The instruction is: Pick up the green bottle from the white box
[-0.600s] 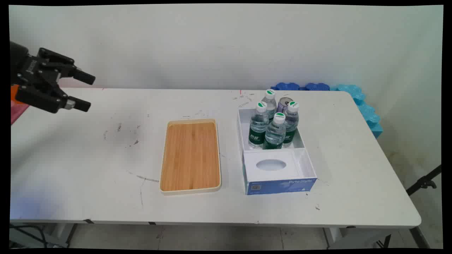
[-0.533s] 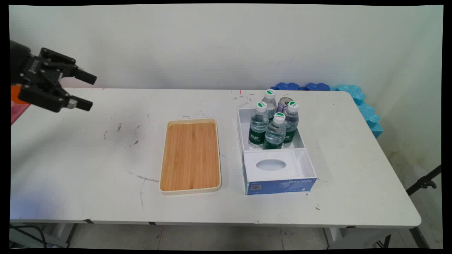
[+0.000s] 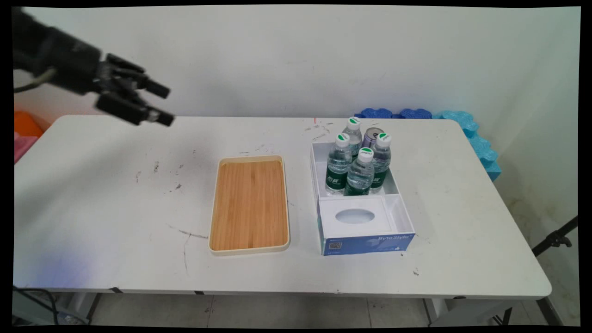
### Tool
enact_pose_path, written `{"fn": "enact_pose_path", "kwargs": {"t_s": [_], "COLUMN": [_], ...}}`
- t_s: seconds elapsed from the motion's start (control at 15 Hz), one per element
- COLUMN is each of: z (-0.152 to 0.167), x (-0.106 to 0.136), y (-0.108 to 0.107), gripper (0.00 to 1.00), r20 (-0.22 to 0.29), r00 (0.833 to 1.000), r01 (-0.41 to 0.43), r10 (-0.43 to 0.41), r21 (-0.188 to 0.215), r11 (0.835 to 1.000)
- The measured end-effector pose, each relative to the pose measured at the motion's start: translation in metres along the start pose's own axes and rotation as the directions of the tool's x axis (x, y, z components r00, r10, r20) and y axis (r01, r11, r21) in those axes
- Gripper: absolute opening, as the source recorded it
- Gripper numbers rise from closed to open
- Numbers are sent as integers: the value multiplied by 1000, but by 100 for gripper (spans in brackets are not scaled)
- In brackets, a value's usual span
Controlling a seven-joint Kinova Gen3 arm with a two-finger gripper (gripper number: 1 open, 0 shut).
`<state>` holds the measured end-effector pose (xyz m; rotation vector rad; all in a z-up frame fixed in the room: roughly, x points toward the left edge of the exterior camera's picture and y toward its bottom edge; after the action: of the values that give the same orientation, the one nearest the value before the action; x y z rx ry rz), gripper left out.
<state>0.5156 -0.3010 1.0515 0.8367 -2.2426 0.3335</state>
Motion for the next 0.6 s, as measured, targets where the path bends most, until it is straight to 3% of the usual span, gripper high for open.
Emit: {"fn": "enact_pose_path", "kwargs": {"t_s": [0.27,0.6], "z": [40,112], "x": [29,59], "y": [-1,2], "gripper": [100,100], "r20": [13,40], "r00": [1000,999], "r01": [24,31], "r10": [-24,-30], "r21": [0,-22], "r11": [1000,999]}}
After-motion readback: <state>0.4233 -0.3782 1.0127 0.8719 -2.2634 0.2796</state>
